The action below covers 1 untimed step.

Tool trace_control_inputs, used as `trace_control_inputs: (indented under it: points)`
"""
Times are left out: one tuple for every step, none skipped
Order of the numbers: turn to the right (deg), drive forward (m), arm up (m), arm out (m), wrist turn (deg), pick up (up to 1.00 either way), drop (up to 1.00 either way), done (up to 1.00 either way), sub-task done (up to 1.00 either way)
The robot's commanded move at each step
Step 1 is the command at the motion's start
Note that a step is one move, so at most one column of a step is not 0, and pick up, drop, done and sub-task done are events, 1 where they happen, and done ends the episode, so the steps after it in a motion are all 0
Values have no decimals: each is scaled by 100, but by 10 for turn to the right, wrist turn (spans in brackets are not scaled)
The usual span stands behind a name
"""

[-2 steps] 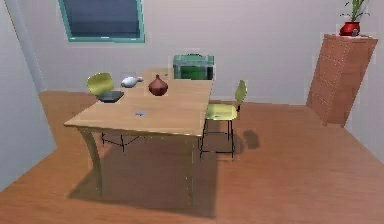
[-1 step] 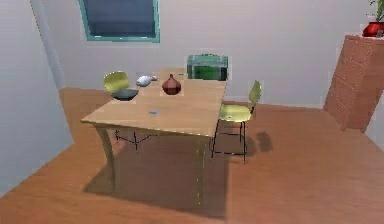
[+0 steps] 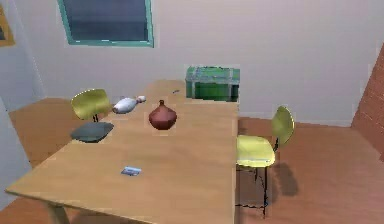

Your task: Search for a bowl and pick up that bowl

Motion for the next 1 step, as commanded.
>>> trace_control_inputs:
  points:
    - [-450,0,0,0,0,0,0,0,0]
